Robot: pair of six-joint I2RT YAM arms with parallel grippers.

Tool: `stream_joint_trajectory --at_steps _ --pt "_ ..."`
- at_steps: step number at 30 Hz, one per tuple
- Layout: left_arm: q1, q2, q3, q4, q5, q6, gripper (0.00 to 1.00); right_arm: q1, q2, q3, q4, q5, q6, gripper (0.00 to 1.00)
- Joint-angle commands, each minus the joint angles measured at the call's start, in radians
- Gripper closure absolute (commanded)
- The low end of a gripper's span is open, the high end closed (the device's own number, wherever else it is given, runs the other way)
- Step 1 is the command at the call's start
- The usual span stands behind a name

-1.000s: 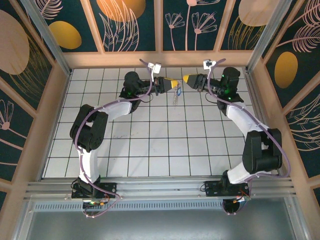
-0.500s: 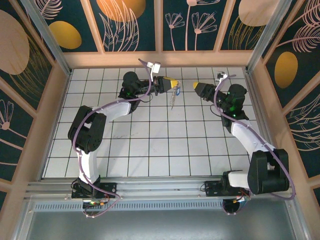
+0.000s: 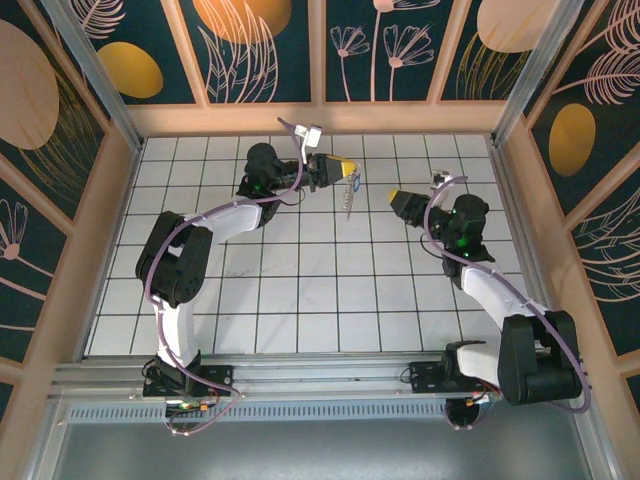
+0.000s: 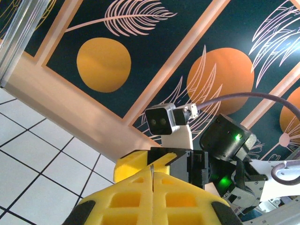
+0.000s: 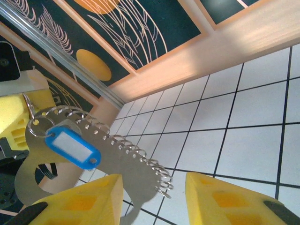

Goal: Put the keys on the keyring

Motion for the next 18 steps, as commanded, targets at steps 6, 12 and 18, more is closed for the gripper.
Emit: stream_joint_trajectory --at_steps 6,12,18 --pt "-0.005 -0.032 0.042 0.009 0.003 0.028 1.00 0.047 -0.040 -0.041 0.113 -0.005 -0.050 0.60" --pt "-0.009 -0.019 0.056 0.012 0.012 0.024 1.00 0.094 -0.038 -0.033 0.121 0.018 -0.070 0.60" --pt "-0.011 -0.012 0.069 0.010 0.015 0.023 1.00 0.139 -0.017 -0.010 0.132 0.019 -0.086 0.60"
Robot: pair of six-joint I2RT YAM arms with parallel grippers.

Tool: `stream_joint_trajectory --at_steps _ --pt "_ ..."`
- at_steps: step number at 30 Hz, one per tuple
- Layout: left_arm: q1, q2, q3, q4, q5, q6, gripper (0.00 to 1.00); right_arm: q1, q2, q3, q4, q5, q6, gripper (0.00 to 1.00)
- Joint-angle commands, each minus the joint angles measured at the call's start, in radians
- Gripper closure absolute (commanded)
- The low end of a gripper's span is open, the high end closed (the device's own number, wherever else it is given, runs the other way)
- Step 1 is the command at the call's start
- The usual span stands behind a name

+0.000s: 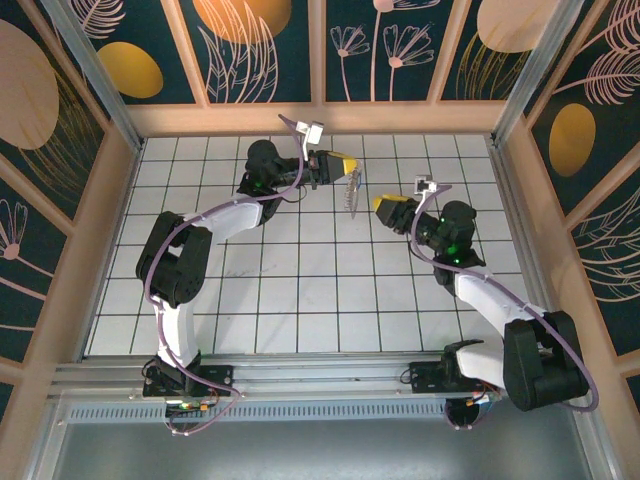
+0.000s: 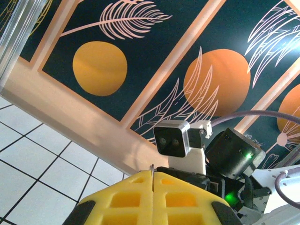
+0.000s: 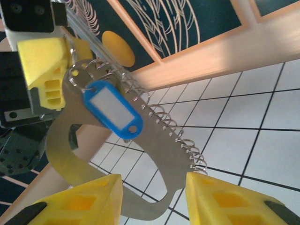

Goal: Put the keys on the keyring

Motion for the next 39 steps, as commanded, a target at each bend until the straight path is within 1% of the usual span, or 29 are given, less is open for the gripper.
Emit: stream_joint_trajectory --at_steps 1,6,18,33,39 --pt "-0.007 -0.010 0.037 0.024 0.011 0.020 1.00 0.024 0.007 0.026 0.055 0.006 -0.032 0.59" --pt "-0.007 -0.012 0.040 0.021 0.011 0.024 1.00 0.047 0.037 0.037 0.073 0.013 -0.036 0.60" --pt "-0.008 -0.016 0.048 0.017 0.027 0.025 1.00 0.050 0.044 0.015 0.106 -0.008 -0.047 0.59" --pt "-0.027 -0.023 0.042 0.029 0.098 0.025 1.00 0.090 0.097 0.120 0.099 -0.020 -0.075 0.58" --pt "-0.033 -0.030 0.040 0.033 0.111 0.025 1.00 0.091 0.116 0.141 0.086 -0.024 -0.095 0.58"
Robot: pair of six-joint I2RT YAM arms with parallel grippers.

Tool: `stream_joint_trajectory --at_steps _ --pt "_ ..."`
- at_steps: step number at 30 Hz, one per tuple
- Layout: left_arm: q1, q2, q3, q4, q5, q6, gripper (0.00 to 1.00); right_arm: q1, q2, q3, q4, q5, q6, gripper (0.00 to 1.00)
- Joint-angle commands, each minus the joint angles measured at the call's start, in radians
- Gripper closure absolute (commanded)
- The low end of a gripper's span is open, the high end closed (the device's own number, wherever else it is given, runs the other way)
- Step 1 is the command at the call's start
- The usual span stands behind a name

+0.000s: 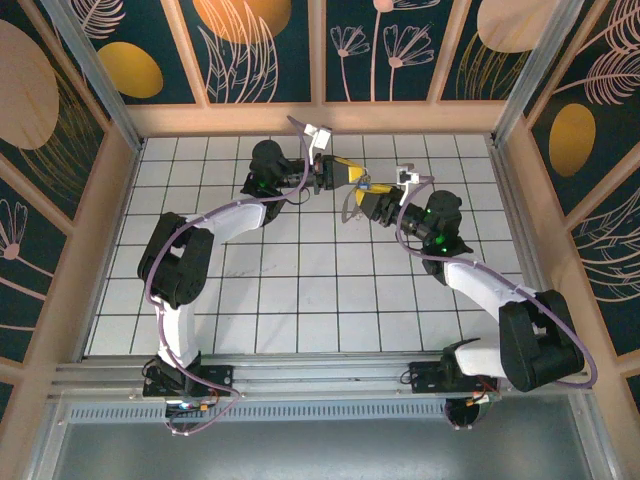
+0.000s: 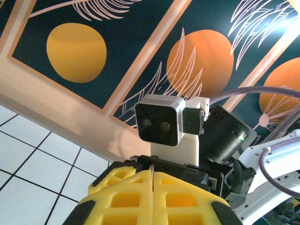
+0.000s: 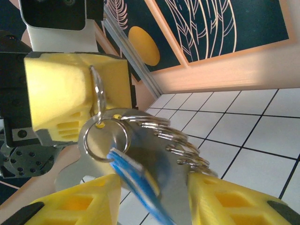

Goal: Put the keys on the keyring

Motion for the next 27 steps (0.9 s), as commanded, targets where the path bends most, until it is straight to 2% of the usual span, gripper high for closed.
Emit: stream_joint_trajectory --at_steps 1,5,16,20,27 --pt "-0.006 -0.030 0.027 0.043 0.030 0.021 1.00 0.006 0.009 0.038 0.026 -0.021 -0.037 0.58" --pt "-0.008 -0.030 0.028 0.043 0.035 0.020 1.00 0.005 0.014 0.046 0.022 -0.042 -0.047 0.59" --pt "-0.010 -0.027 0.034 0.044 0.019 0.023 1.00 0.004 -0.015 0.024 -0.009 -0.072 -0.067 0.78" --pt "-0.010 -0.022 0.040 0.043 0.014 0.022 1.00 0.004 -0.027 0.016 -0.022 -0.070 -0.073 0.88" --pt "-0.009 -0.011 0.051 0.041 0.001 0.019 1.00 -0.007 -0.052 0.002 -0.042 -0.069 -0.078 0.96"
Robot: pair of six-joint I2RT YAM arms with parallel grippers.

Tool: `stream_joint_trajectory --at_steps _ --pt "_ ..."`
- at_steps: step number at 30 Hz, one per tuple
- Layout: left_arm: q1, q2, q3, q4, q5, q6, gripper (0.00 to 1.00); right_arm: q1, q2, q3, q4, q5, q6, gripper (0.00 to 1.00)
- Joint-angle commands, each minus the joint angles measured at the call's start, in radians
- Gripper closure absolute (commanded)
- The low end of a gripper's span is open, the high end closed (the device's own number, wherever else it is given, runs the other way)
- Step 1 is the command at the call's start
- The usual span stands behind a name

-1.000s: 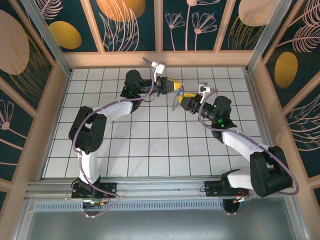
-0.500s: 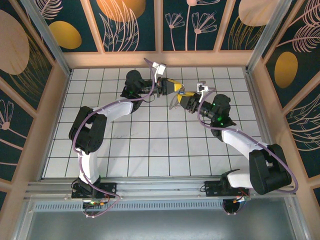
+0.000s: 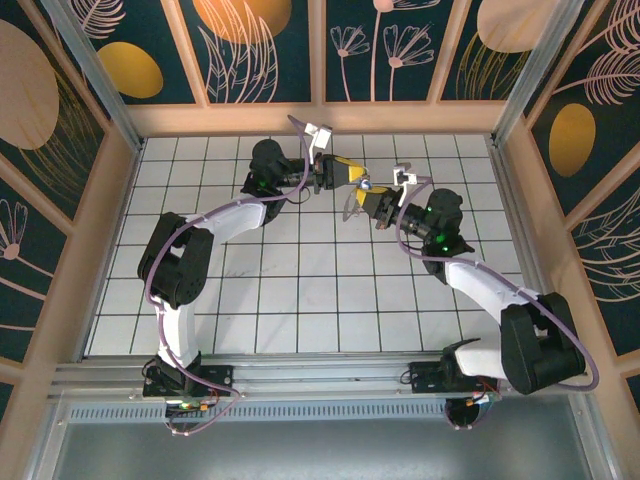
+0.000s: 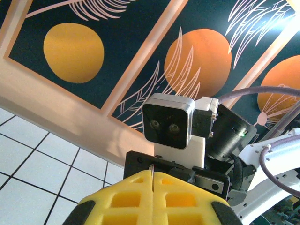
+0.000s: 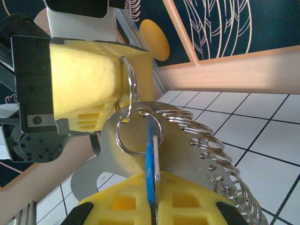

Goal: Put the keys on the keyring

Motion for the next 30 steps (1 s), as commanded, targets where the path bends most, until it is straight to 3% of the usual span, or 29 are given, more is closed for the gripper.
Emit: stream_joint_trajectory --at_steps 1,16,30 --pt "-0.006 -0.011 0.040 0.041 -0.010 0.019 1.00 -0.008 -0.034 -0.012 -0.010 -0.017 -0.015 0.98" --pt "-0.006 -0.057 0.028 -0.120 -0.113 0.181 1.00 -0.037 -0.086 0.005 -0.161 0.019 -0.047 1.00" --pt "-0.005 -0.082 0.013 -0.160 -0.125 0.238 1.00 -0.046 -0.079 0.085 -0.299 0.094 -0.082 1.00"
